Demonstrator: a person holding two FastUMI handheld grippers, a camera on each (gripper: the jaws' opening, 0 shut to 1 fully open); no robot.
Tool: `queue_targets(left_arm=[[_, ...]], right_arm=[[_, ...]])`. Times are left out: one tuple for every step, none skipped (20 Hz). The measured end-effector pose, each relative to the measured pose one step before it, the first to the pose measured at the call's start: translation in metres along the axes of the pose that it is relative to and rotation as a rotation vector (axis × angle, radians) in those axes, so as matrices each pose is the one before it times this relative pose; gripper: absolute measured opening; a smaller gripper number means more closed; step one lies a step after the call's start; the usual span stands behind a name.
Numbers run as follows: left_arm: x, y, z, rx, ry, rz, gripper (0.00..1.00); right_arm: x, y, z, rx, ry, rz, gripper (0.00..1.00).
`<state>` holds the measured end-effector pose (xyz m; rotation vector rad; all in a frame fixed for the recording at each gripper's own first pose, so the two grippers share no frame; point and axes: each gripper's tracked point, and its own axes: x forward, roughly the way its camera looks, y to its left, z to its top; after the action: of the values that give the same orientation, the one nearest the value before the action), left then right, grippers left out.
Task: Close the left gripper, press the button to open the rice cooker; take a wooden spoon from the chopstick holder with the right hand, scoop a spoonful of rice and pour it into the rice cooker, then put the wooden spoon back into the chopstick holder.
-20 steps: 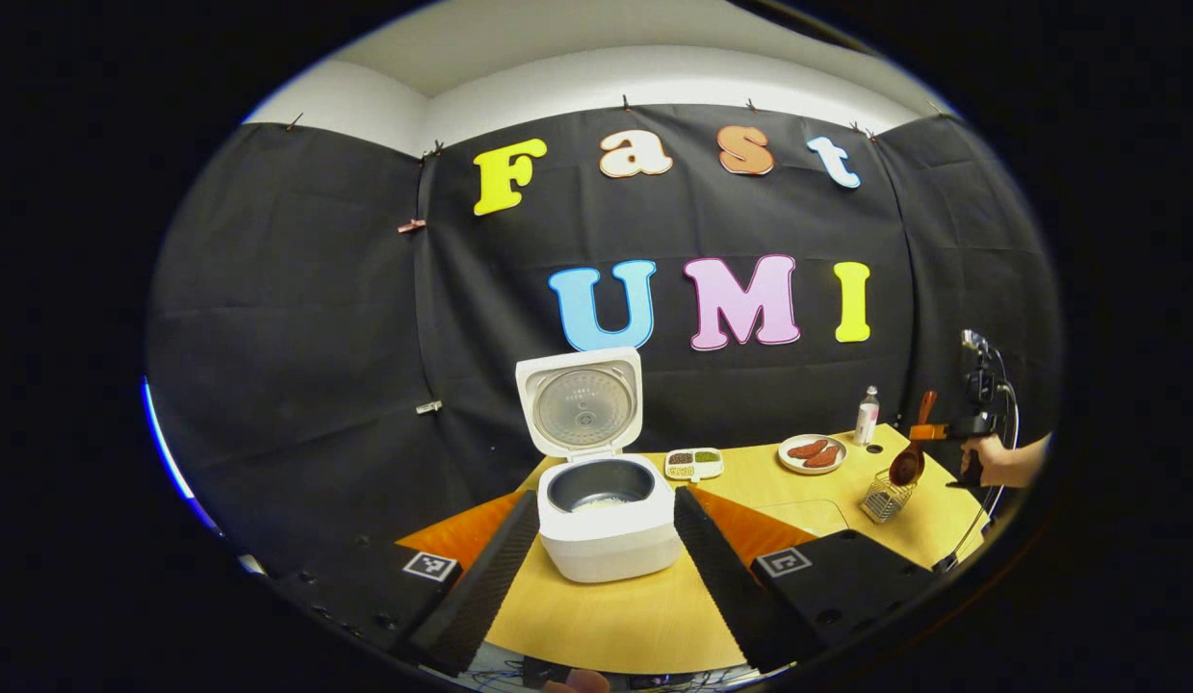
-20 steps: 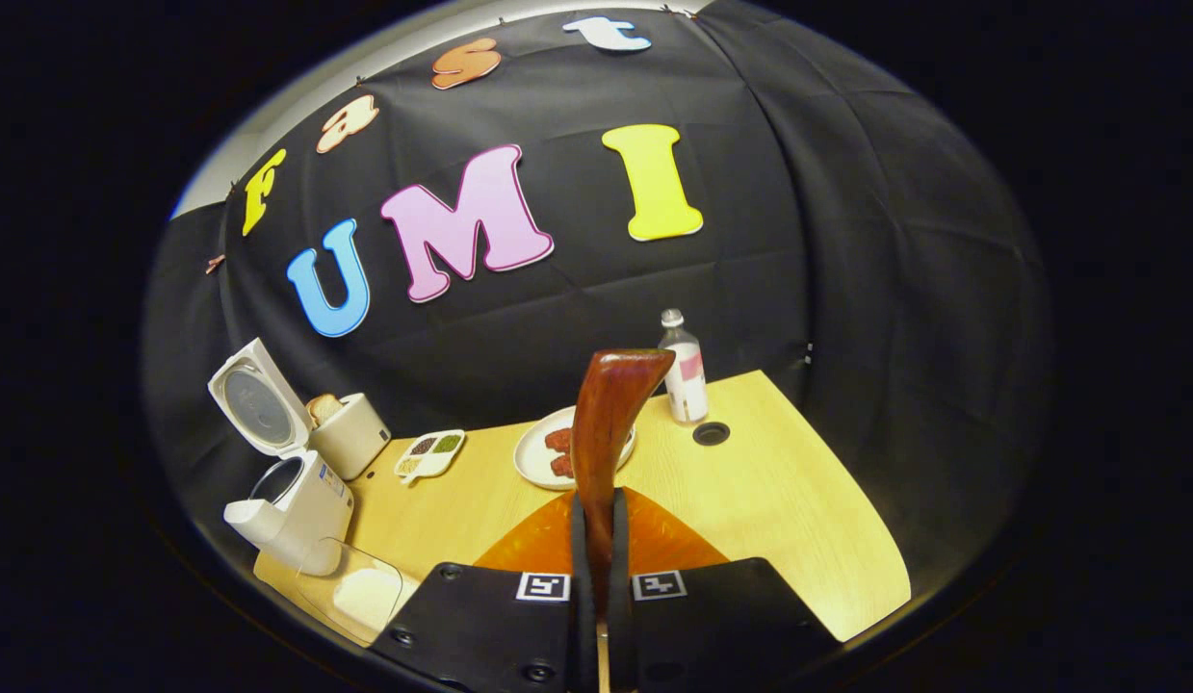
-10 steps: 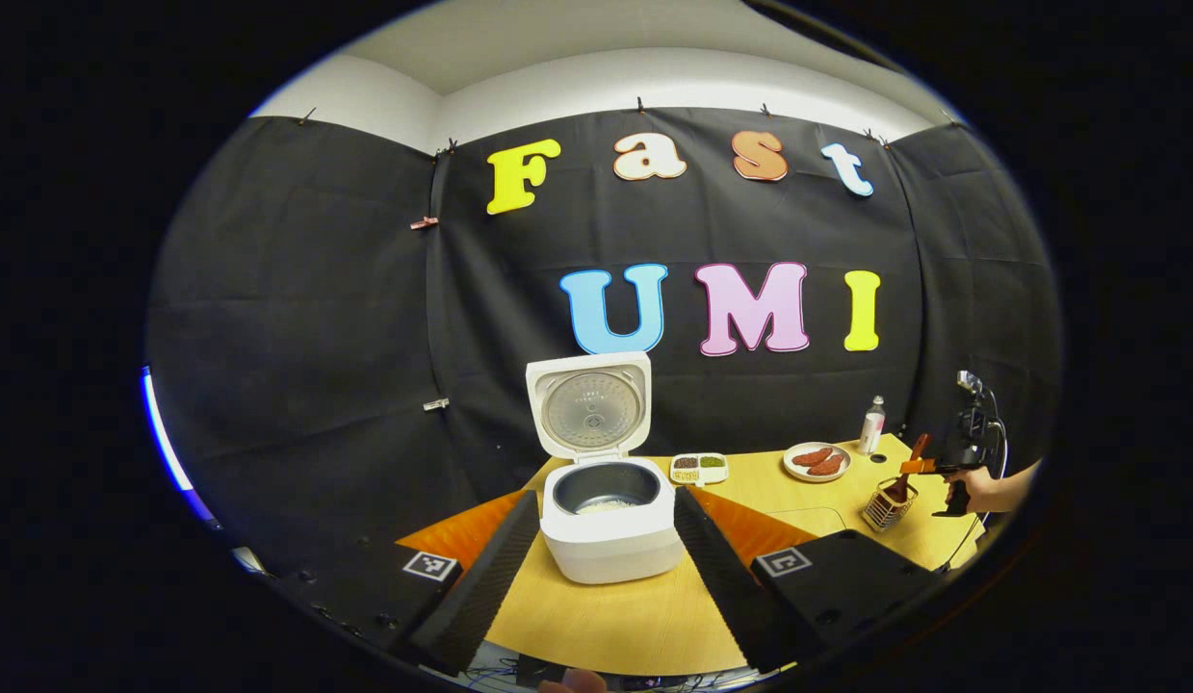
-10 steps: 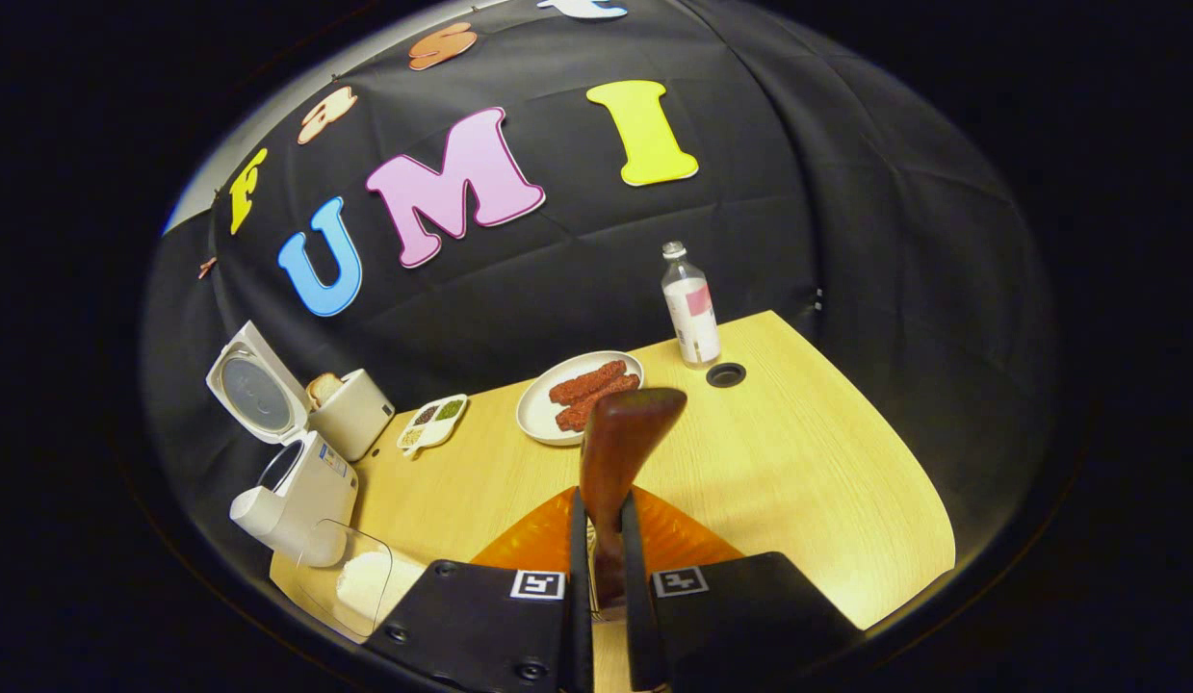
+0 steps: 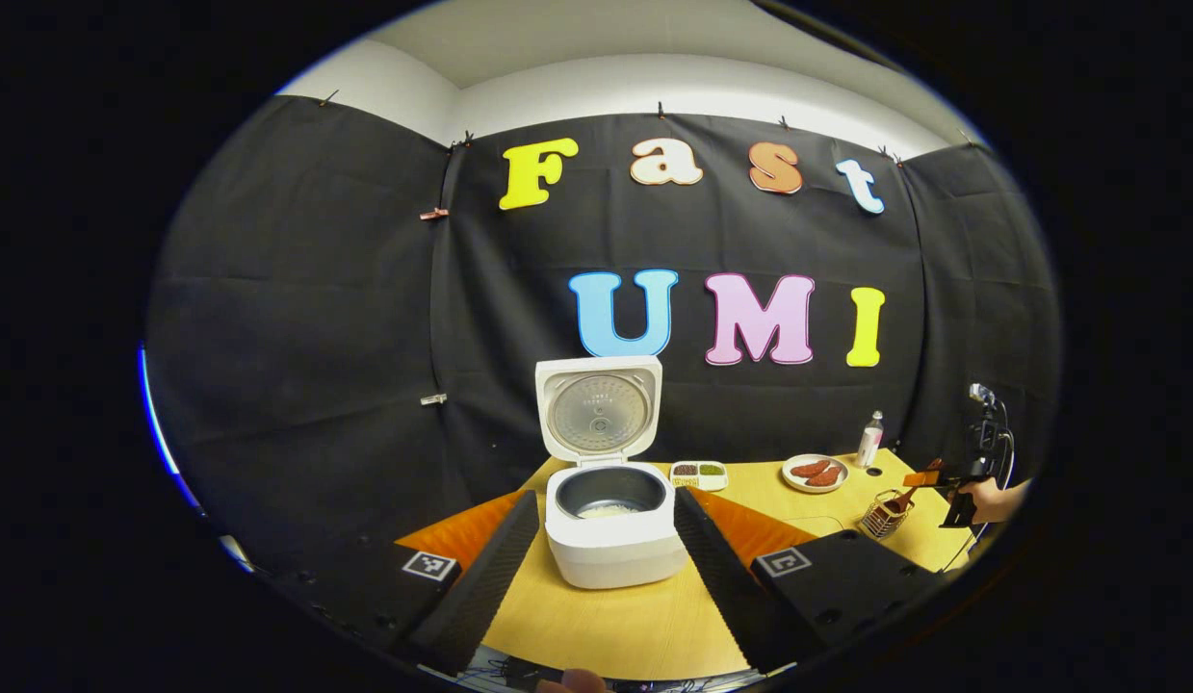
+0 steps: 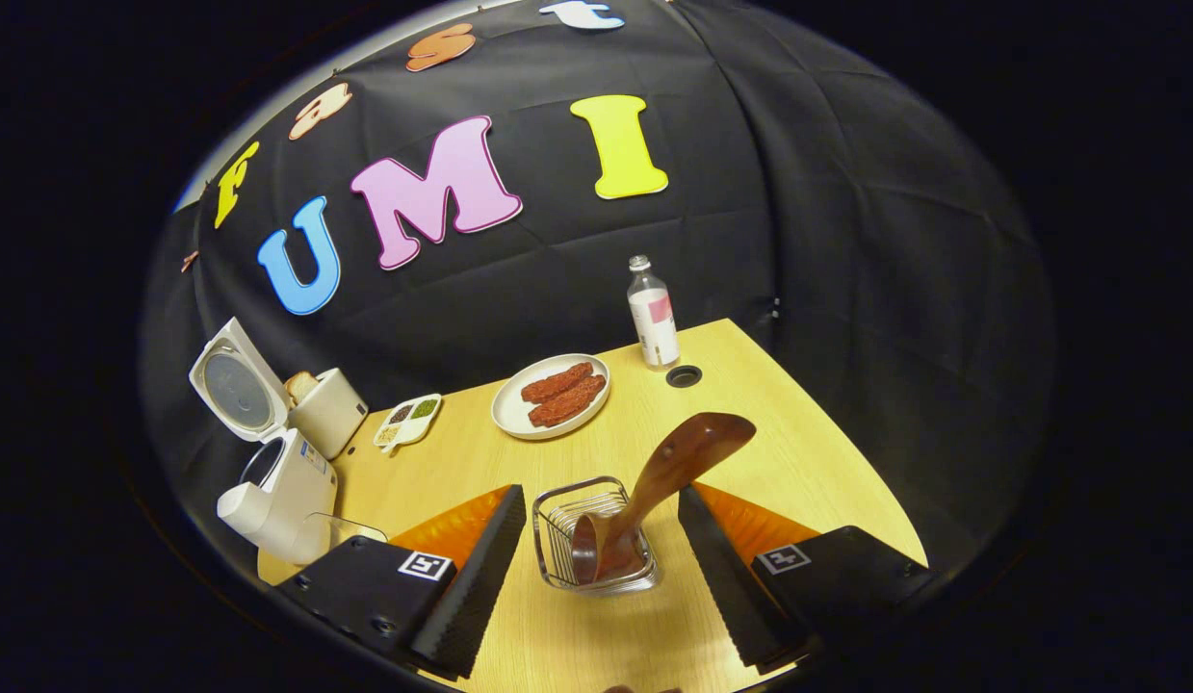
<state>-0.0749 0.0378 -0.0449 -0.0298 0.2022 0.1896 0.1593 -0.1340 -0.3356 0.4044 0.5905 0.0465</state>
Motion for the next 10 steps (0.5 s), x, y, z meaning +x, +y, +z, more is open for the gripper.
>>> queue_targets(left_arm=[[0.00399,0.00288,0.00194,-0.00831,-0.00456,-0.00558,0.97],[0.00281,0.00241,0.00162,-0.00729,-0.00655,-0.00523,0.97],[0.00384,0.00213,0.00322,-0.00801,-0.00828,-0.00797,0.97],[0.00389,0.00094,0.00203,-0.00634,-0.0088,-0.00947,0.97],[0.00401,0.00081,0.00274,-0.00412,-0.00893,-0.00893,0.97],[0.00428,0.00161,0.00181,-0.0013,-0.00784,-0.00834,0.97],[0.00532,0.00153,0.0034,0.00154,-0.00839,-0.00945,0.97],[0.00527,-0.00025,0.00344,0.0016,-0.0088,-0.01222,0.97],[0.00524,0.0009,0.00484,0.00201,-0.01053,-0.00854,0.97],[0.00536,0.00141,0.00585,0.0013,-0.01457,-0.01042,0.97]], right_arm=[[-0.00697,-0.00178,0.00374,0.01159,-0.01391,-0.01467,0.98],[-0.00901,-0.00042,0.00557,0.01986,-0.01552,-0.00967,0.99],[-0.01005,-0.00072,0.00237,0.02272,-0.01304,-0.01132,0.99],[-0.00988,0.0012,0.00262,0.01763,-0.01229,-0.00496,0.99],[-0.01023,0.00202,0.00161,0.01039,-0.01214,-0.00325,0.99],[-0.01234,0.00112,0.00092,0.00584,-0.00948,-0.0032,0.98],[-0.0114,0.00354,0.00268,0.00424,-0.01404,-0.00071,0.99],[-0.01219,0.00462,0.004,0.00443,-0.01444,0.00495,0.98],[-0.01203,0.00431,0.00489,0.00079,-0.01725,0.00258,0.98],[-0.0112,0.00475,0.00694,-0.00162,-0.0201,0.003,0.98]])
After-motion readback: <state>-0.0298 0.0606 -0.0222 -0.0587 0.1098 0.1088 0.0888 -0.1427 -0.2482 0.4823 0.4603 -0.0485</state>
